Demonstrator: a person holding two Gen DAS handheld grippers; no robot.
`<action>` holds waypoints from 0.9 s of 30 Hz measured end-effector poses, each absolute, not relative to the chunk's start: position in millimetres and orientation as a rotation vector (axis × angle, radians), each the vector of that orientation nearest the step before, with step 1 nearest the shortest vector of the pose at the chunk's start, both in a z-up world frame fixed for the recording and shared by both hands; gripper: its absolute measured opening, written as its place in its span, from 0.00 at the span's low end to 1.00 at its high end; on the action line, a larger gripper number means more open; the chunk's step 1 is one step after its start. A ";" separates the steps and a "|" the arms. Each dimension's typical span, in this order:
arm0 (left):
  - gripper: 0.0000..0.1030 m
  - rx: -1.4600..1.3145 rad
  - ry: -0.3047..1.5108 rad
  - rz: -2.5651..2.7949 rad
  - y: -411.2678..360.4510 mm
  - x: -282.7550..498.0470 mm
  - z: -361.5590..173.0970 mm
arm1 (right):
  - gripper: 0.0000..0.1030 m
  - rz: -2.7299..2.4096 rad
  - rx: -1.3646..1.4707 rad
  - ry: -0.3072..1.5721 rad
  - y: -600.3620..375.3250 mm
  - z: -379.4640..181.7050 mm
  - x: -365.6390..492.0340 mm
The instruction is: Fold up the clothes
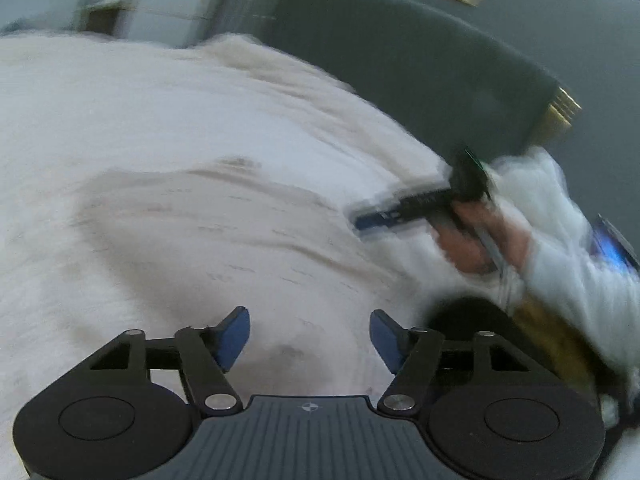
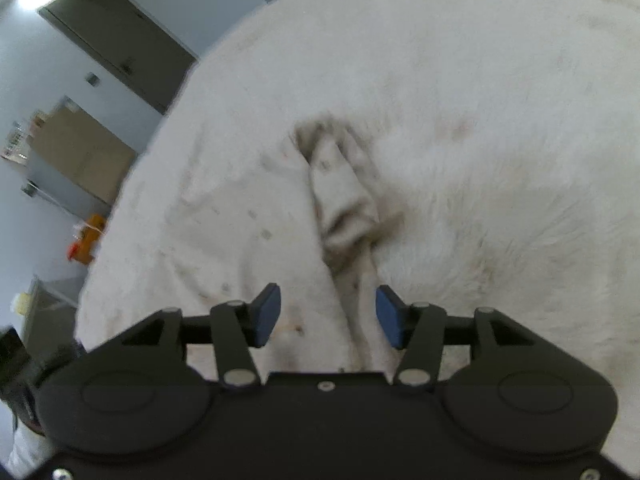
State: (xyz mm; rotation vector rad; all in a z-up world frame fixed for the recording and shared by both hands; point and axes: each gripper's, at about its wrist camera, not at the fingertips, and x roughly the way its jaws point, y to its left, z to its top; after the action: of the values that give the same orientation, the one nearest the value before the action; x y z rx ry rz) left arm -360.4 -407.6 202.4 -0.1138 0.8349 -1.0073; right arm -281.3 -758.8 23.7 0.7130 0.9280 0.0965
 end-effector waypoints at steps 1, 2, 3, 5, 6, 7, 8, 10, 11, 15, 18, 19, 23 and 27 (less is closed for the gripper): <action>0.68 -0.168 0.891 -0.906 -401.2 -340.2 191.5 | 0.25 0.095 0.730 0.947 -757.8 16.2 -278.6; 0.68 -0.219 0.937 -0.827 -395.2 -320.4 180.1 | 0.10 0.102 0.762 0.943 -759.1 13.0 -281.5; 0.68 -0.252 0.960 -0.797 -392.0 -306.2 171.0 | 0.03 0.118 0.834 0.924 -764.7 6.8 -285.1; 0.68 -0.270 0.976 -0.768 -392.5 -293.1 163.2 | 0.02 0.099 0.894 0.902 -773.3 1.2 -292.5; 0.68 -0.272 0.978 -0.755 -394.2 -287.3 160.2 | 0.02 0.073 0.898 0.896 -776.8 0.6 -296.2; 0.68 -0.263 0.968 -0.744 -398.6 -282.6 158.7 | 0.03 0.050 0.897 0.893 -779.2 0.6 -299.4; 0.68 -0.254 0.959 -0.733 -402.9 -278.0 157.2 | 0.03 0.032 0.872 0.897 -777.6 3.4 -301.7; 0.68 -0.226 0.937 -0.696 -409.1 -274.9 156.3 | 0.06 -0.036 0.780 0.903 -769.6 17.3 -308.4; 0.69 -0.216 0.928 -0.685 -410.4 -274.9 155.7 | 0.09 -0.070 0.741 0.905 -765.4 23.5 -310.5; 0.72 -0.188 0.884 -0.670 -410.6 -279.6 151.6 | 0.34 -0.182 0.551 0.866 -728.7 70.1 -332.2; 0.72 -0.166 0.863 -0.665 -408.4 -281.9 149.3 | 0.59 -0.162 0.512 0.825 -691.8 94.8 -342.3; 0.72 -0.159 0.859 -0.665 -408.1 -282.6 148.8 | 0.60 -0.159 0.496 0.825 -678.2 99.6 -342.3; 0.72 -0.116 0.843 -0.673 -408.9 -285.0 150.8 | 0.60 -0.145 0.419 0.843 -622.0 109.8 -342.4; 0.68 -0.206 0.873 -0.743 -399.0 -279.9 156.0 | 0.60 -0.104 0.382 0.866 -576.3 105.1 -334.1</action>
State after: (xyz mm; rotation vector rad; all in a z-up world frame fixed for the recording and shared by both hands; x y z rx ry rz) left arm -279.9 -399.0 156.0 -0.2058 0.8730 -0.7430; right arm -334.1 -576.3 105.1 0.3819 0.8663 -0.1039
